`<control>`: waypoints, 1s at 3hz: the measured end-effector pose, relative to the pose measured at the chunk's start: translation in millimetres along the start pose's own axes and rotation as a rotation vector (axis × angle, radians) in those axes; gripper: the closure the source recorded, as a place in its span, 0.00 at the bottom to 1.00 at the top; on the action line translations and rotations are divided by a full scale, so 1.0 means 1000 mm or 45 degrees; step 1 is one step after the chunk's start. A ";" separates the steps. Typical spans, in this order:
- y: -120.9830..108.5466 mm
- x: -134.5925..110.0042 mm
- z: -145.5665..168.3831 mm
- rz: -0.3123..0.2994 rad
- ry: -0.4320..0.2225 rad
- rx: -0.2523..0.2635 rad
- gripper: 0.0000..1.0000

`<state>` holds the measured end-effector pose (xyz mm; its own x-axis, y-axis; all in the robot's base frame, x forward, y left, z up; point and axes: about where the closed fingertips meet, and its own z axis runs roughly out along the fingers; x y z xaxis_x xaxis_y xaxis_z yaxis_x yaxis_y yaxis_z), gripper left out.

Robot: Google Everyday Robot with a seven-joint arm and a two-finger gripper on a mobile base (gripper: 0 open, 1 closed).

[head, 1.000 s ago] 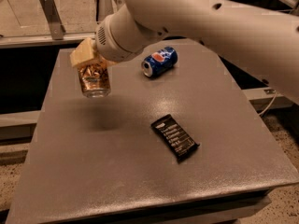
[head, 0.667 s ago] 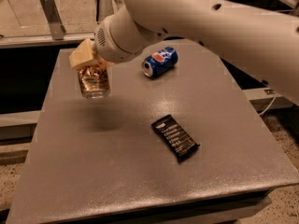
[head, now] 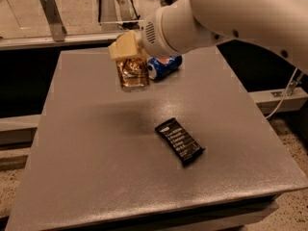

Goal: Place orange can upright

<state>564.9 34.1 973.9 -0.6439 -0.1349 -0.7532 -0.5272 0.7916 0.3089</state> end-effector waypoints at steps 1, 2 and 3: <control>-0.044 0.001 -0.039 -0.030 -0.098 0.045 1.00; -0.084 0.004 -0.057 -0.028 -0.195 0.031 1.00; -0.097 0.008 -0.066 -0.127 -0.210 0.051 1.00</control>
Offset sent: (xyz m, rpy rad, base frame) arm 0.0228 -0.1560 -0.0060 -0.0618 -0.3797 0.0878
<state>574.3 -83.0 975.9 -0.4880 -0.1170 -0.8650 -0.5591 0.8029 0.2068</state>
